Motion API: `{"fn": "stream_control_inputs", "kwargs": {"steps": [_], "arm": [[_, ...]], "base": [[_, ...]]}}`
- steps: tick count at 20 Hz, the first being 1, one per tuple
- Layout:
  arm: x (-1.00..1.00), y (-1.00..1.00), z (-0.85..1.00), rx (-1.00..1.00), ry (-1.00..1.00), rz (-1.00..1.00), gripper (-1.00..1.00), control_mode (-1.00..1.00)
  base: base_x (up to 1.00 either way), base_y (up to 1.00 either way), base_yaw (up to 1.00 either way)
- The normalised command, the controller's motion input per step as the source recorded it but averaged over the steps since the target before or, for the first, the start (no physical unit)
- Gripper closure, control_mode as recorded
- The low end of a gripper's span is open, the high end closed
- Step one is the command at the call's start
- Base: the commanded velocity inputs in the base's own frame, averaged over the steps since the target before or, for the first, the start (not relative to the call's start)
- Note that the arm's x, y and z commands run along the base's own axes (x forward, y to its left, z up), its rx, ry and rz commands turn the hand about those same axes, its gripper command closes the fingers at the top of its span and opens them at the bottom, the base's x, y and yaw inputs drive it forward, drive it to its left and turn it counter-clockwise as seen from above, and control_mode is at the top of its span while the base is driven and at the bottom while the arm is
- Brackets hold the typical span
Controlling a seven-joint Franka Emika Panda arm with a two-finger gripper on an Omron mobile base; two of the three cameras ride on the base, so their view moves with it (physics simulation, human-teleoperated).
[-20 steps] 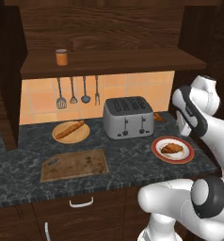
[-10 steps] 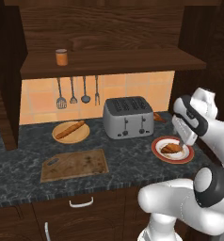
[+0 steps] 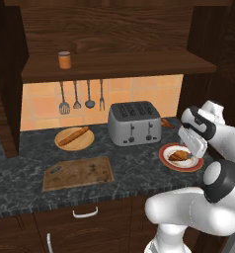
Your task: From the different types of pastries on the counter, select a croissant and place it on the cutting board. Then retrieve a jar of jam from the cabinet and place it alongside the croissant on the cutting board.
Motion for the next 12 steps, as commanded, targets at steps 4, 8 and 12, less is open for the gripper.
{"fn": "stream_control_inputs", "kwargs": {"steps": [4, 8, 12], "arm": [[0.09, -0.12, -0.40, 0.00, -0.02, 0.00, -1.00, -1.00], [0.00, -0.19, -0.22, 0.00, -0.03, 0.00, -1.00, -1.00], [0.06, -0.20, -0.10, 0.00, 0.00, 0.00, -1.00, -1.00]], "base": [[0.00, 0.00, 0.00], [0.00, 0.00, 0.00], [0.00, 0.00, 0.00]]}}
